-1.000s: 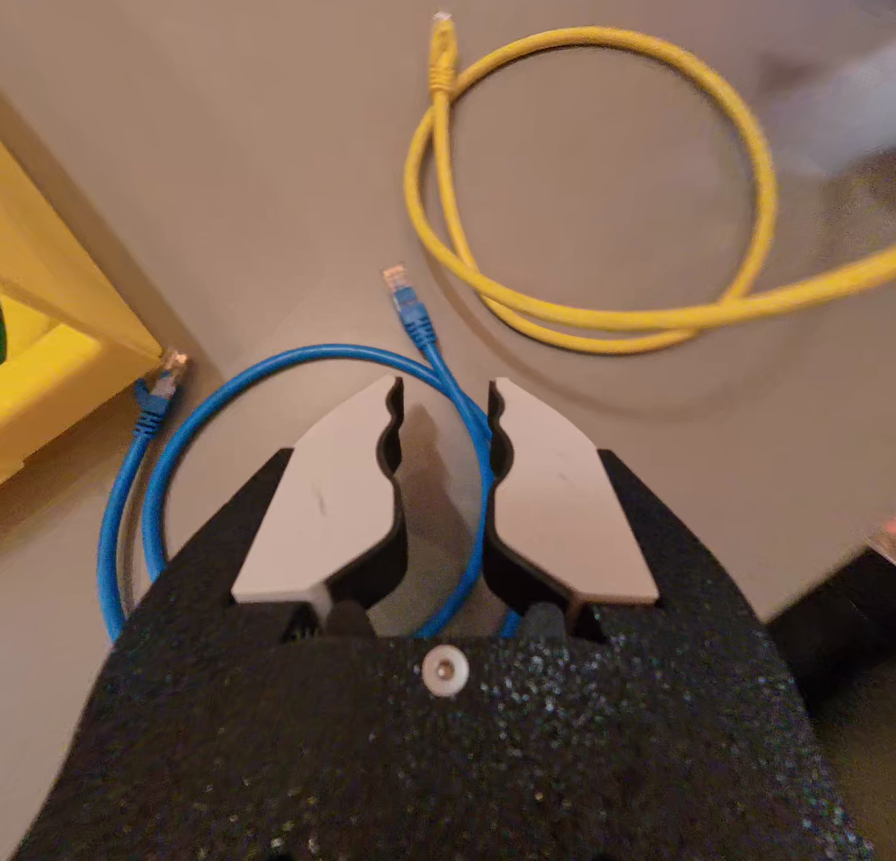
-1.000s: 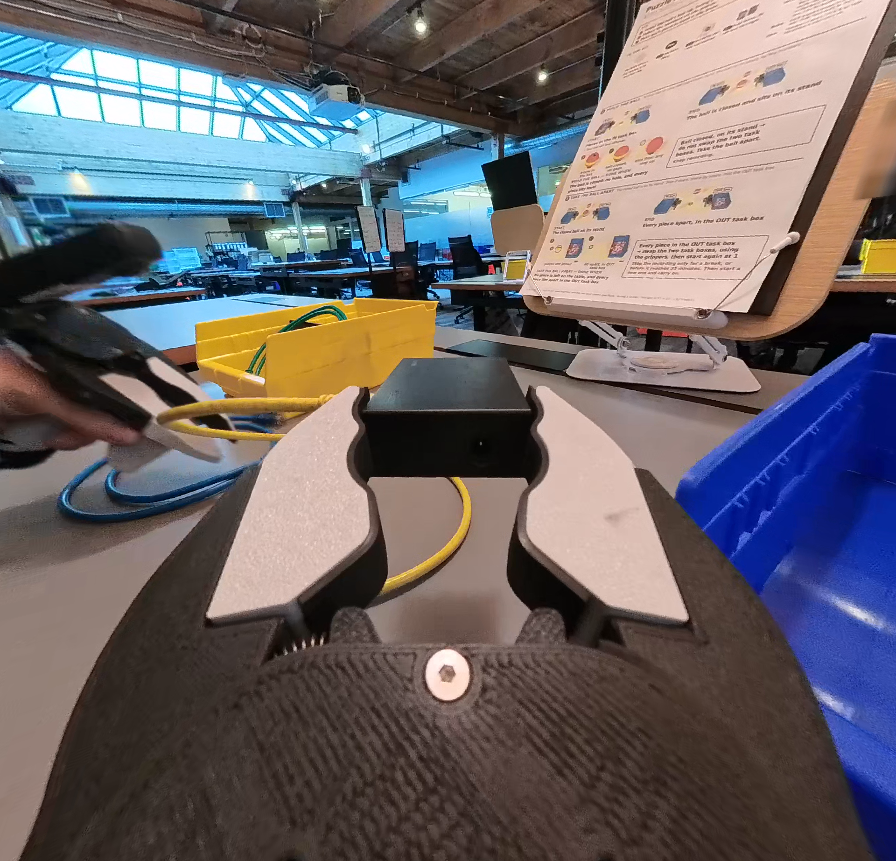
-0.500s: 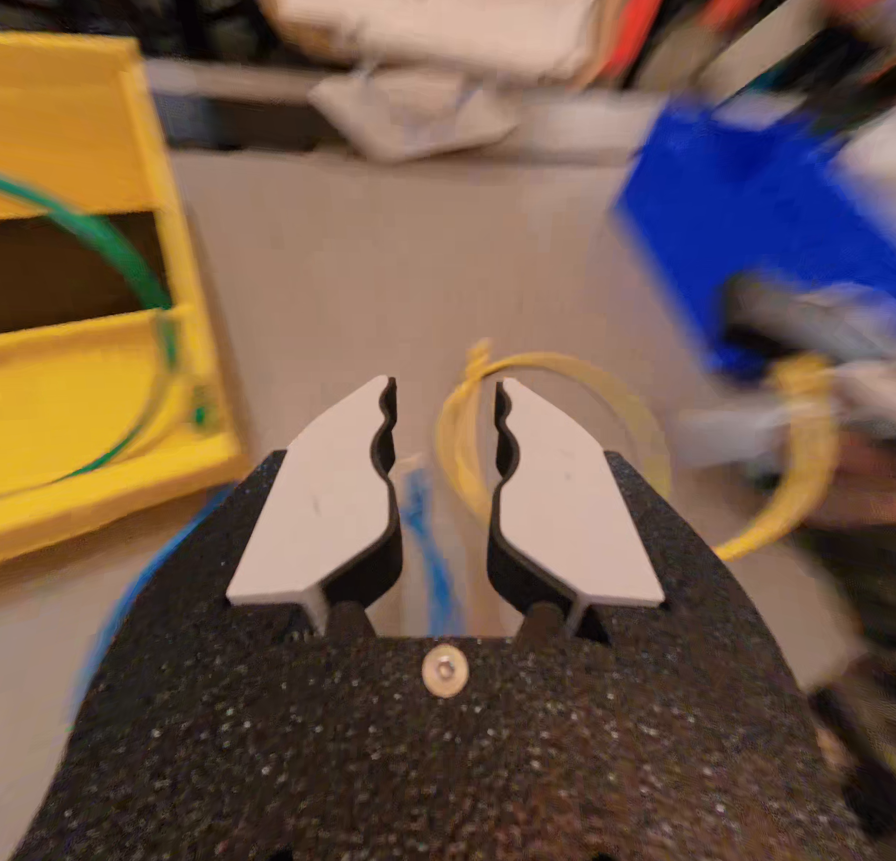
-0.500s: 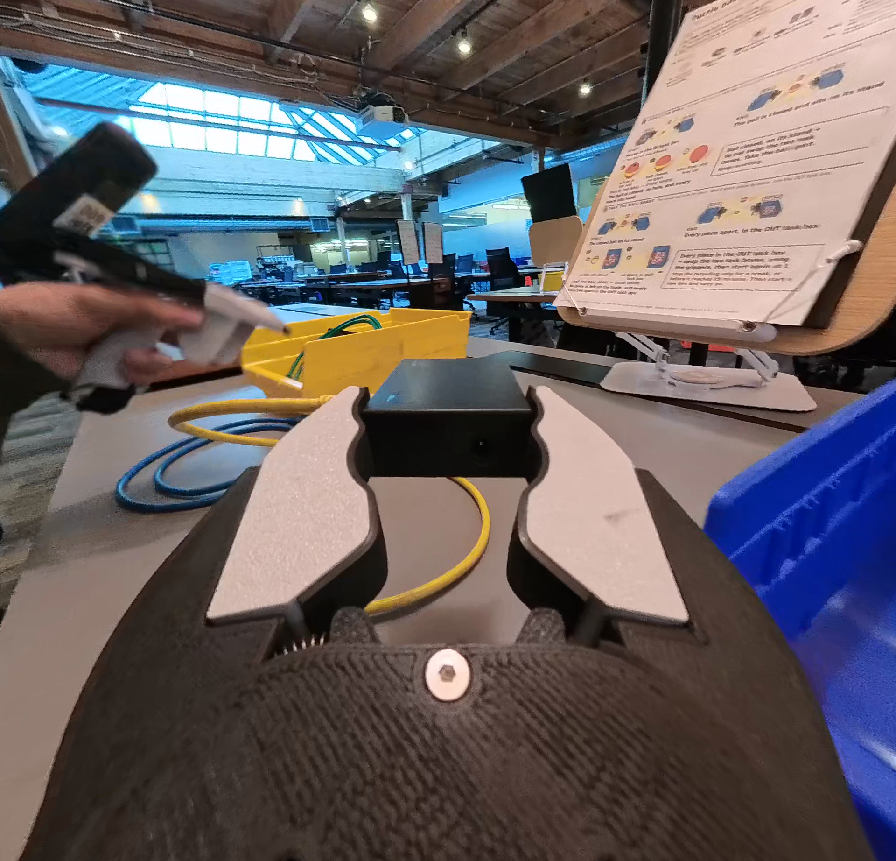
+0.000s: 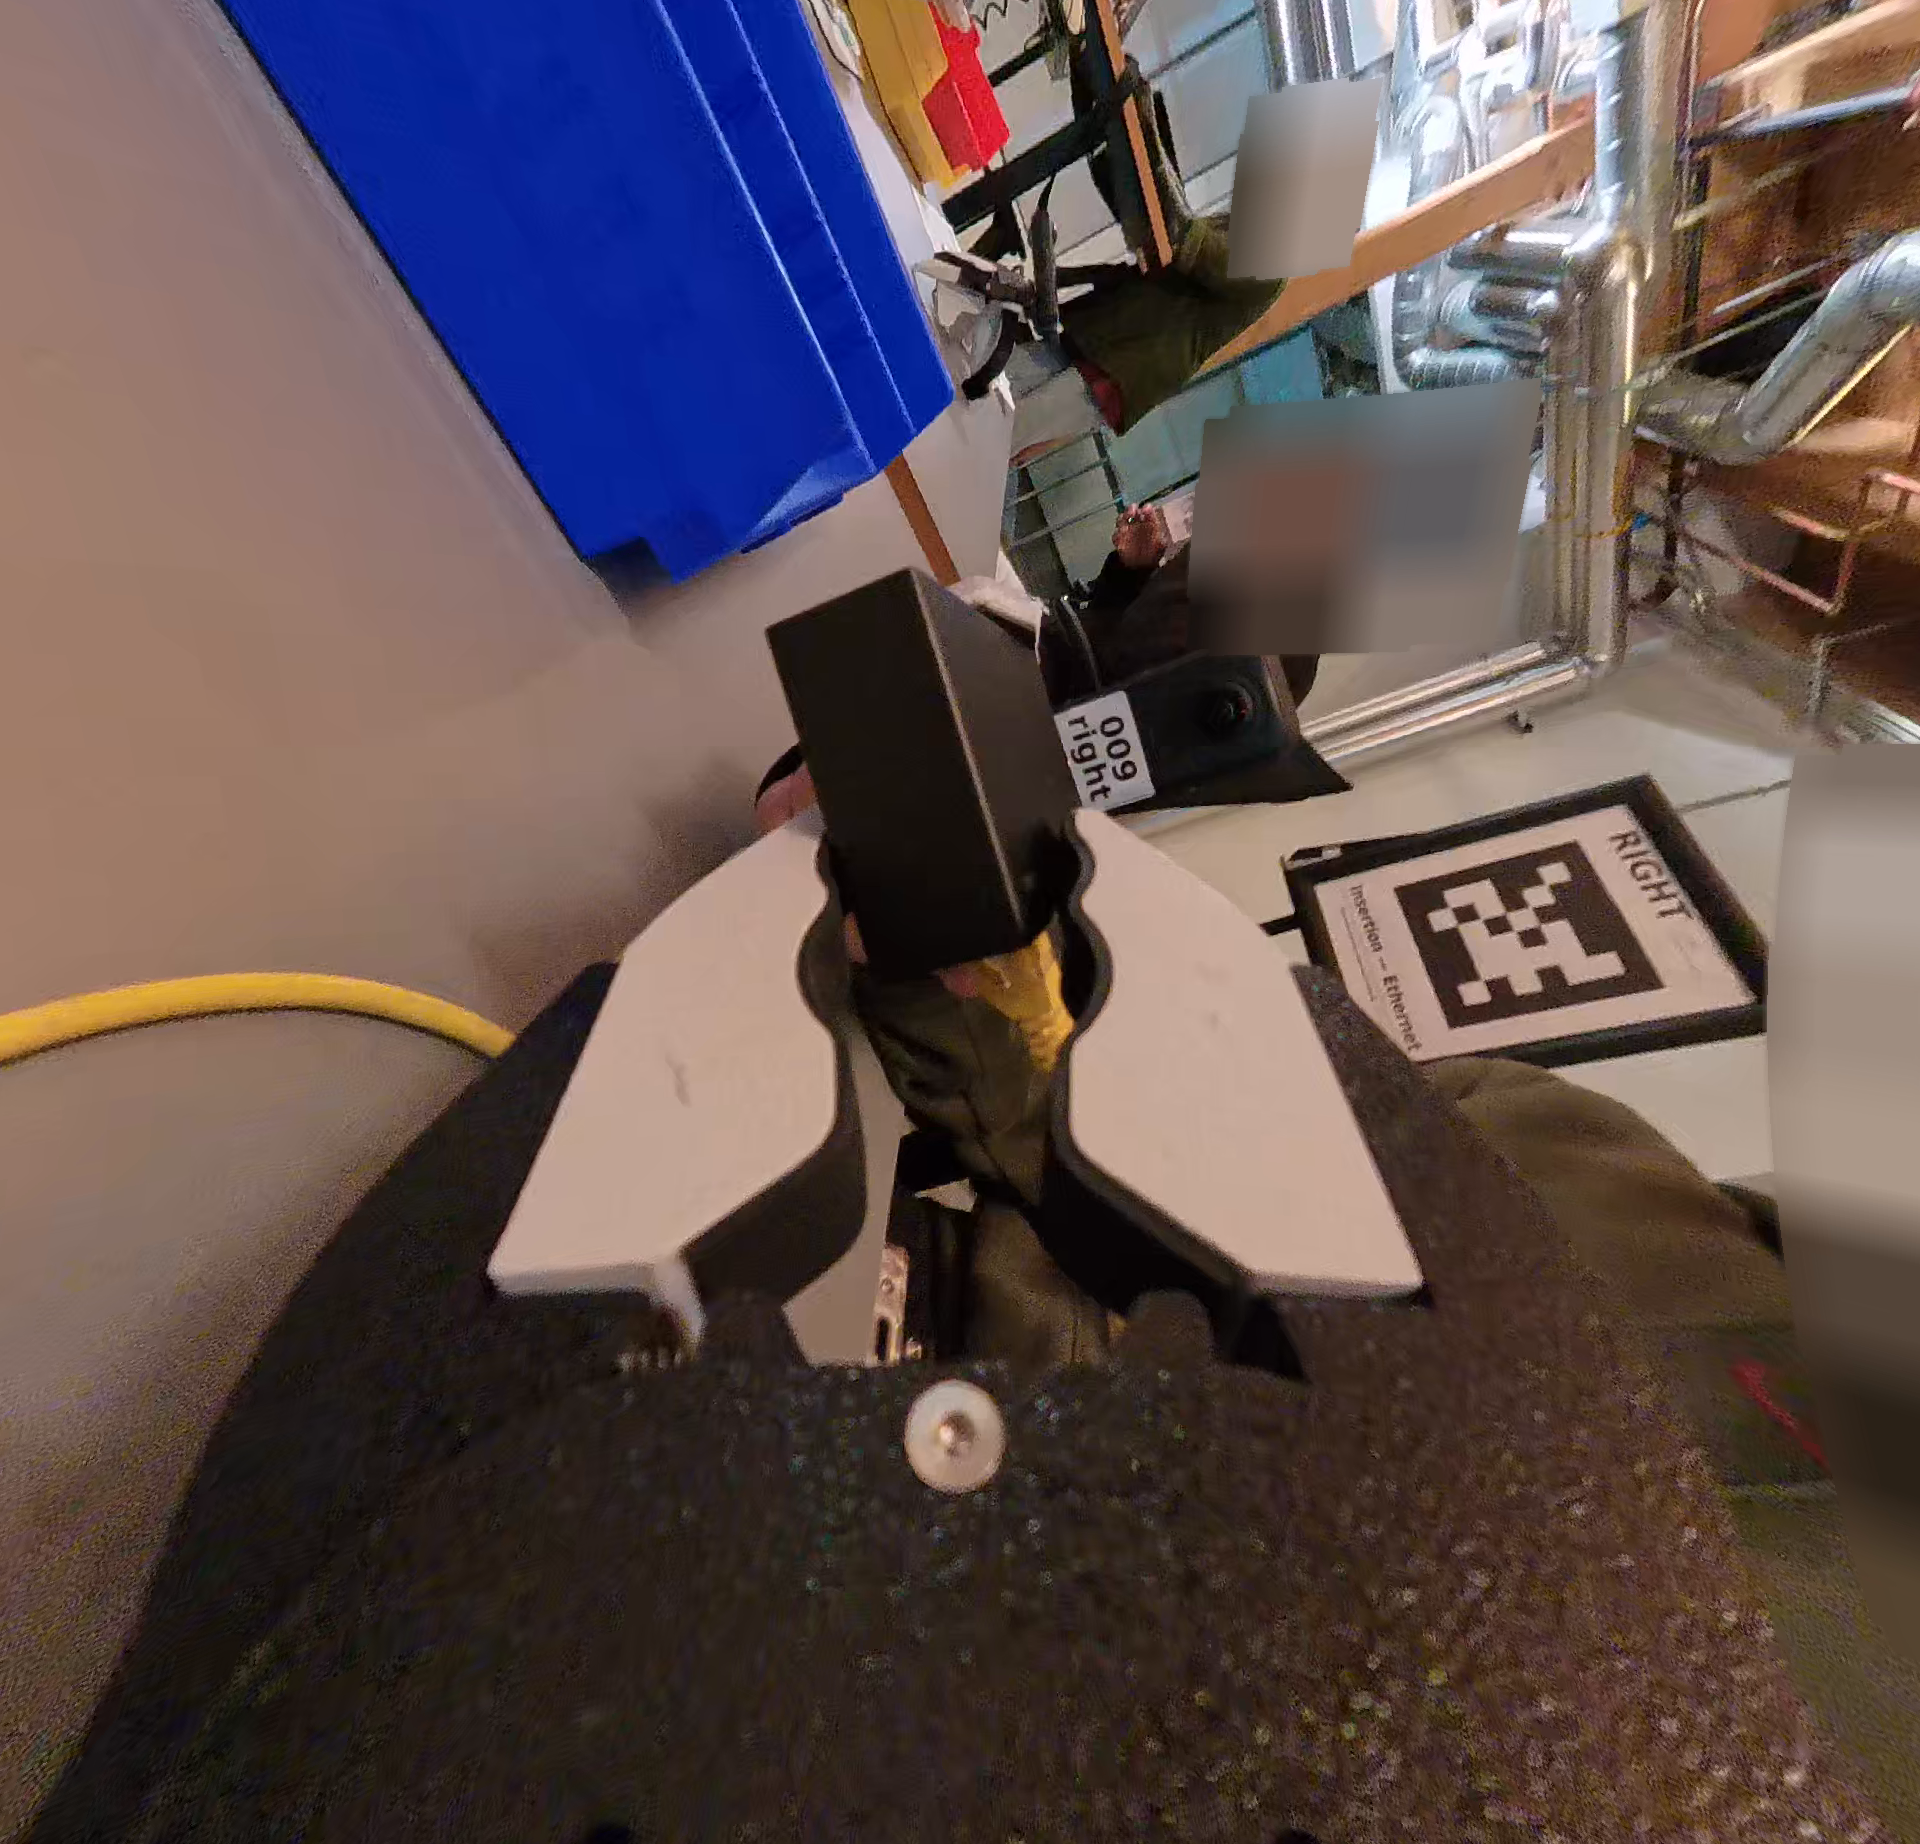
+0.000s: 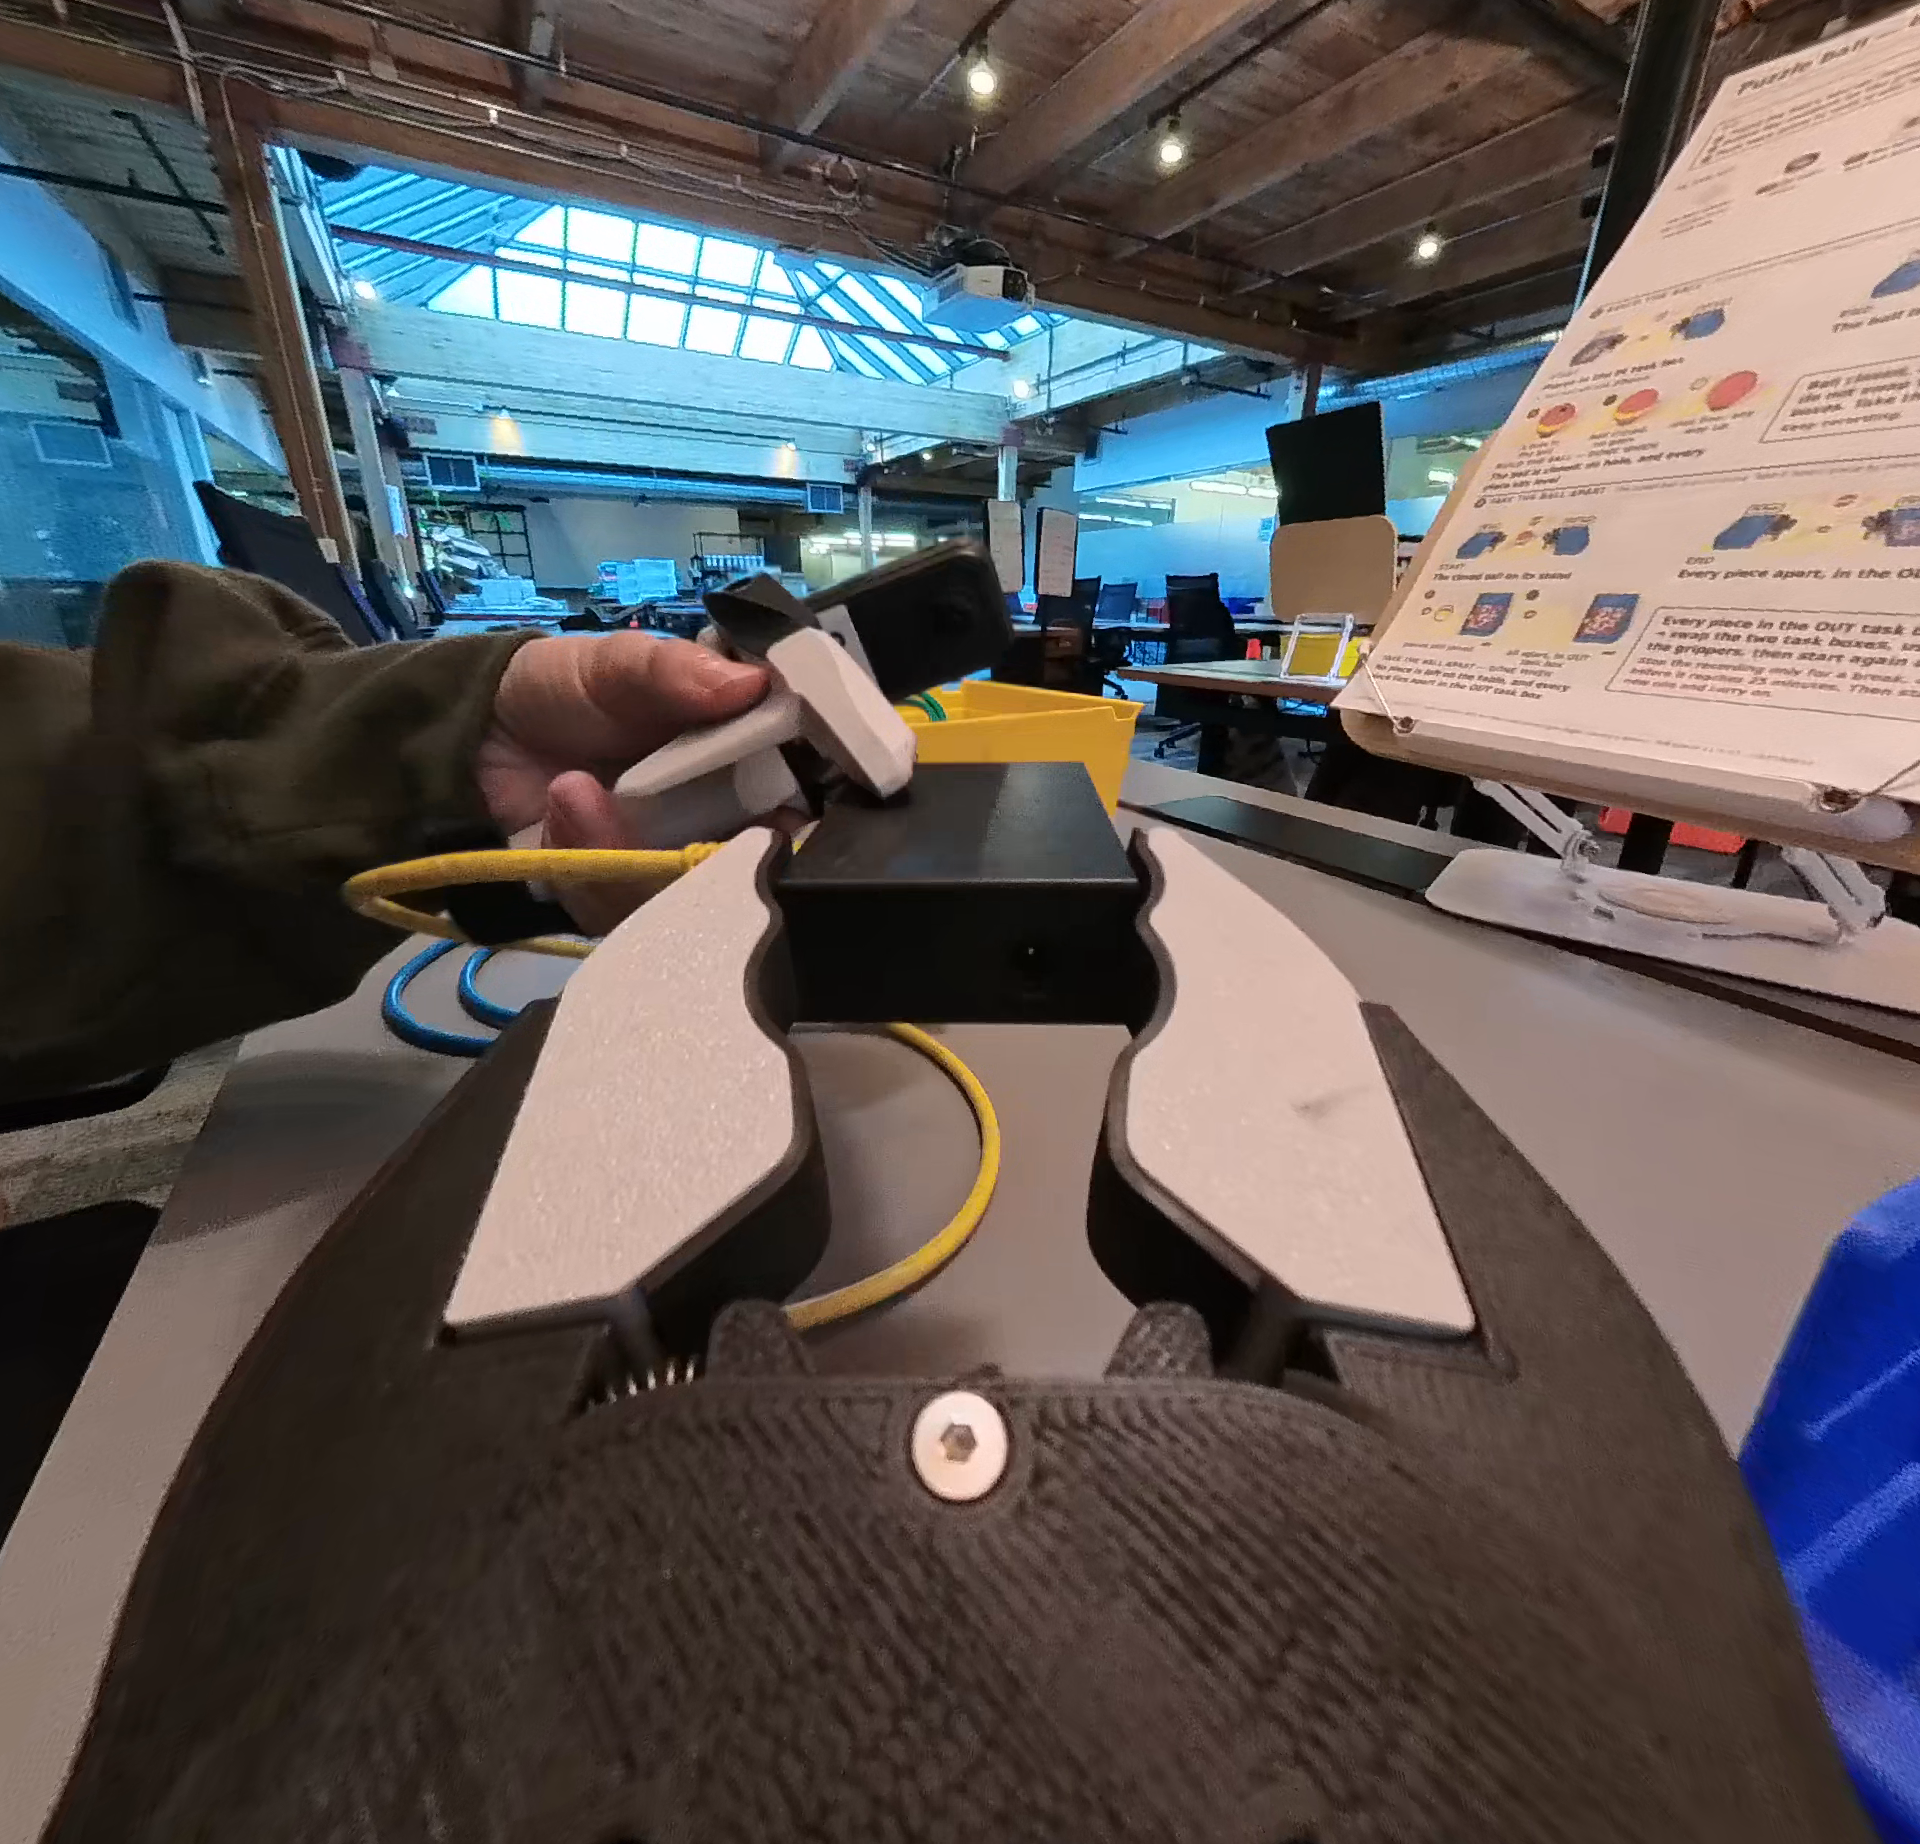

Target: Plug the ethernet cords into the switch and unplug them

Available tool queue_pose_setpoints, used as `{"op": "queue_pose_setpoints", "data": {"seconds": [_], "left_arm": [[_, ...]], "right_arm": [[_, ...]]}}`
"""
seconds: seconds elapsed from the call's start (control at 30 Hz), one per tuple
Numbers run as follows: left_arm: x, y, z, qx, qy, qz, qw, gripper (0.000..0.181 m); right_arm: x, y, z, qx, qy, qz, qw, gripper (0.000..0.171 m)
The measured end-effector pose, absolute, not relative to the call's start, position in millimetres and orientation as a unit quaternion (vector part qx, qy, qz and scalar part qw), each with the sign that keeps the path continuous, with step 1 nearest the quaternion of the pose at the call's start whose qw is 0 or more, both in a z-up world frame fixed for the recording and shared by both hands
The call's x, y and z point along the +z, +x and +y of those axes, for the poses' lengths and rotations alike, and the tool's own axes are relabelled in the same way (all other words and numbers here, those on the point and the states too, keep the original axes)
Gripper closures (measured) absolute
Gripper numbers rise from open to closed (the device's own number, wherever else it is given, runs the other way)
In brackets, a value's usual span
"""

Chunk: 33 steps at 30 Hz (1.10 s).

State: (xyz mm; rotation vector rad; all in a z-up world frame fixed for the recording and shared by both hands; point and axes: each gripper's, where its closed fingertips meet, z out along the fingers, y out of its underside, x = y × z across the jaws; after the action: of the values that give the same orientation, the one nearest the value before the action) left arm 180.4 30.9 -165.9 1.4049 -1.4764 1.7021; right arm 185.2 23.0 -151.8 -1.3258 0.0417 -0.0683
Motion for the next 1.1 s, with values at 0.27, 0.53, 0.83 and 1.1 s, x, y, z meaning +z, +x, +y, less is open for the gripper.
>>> {"op": "queue_pose_setpoints", "data": {"seconds": [0.27, 0.53, 0.83, 1.1], "left_arm": [[-154, 188, 36, 0.606, 0.573, -0.513, 0.206, 0.152], [-151, 192, 43, 0.602, 0.59, -0.51, 0.17, 0.154], [-149, 195, 44, 0.614, 0.576, -0.52, 0.145, 0.139], [-133, 192, 69, 0.628, 0.548, -0.55, 0.055, 0.131]], "right_arm": [[-158, 187, 30, -0.061, -0.641, 0.024, 0.765, 0.11], [-167, 186, 39, -0.093, -0.672, 0.021, 0.734, 0.106], [-171, 190, 41, -0.1, -0.685, 0.047, 0.72, 0.11], [-167, 198, 35, -0.076, -0.67, 0.074, 0.735, 0.11]]}}
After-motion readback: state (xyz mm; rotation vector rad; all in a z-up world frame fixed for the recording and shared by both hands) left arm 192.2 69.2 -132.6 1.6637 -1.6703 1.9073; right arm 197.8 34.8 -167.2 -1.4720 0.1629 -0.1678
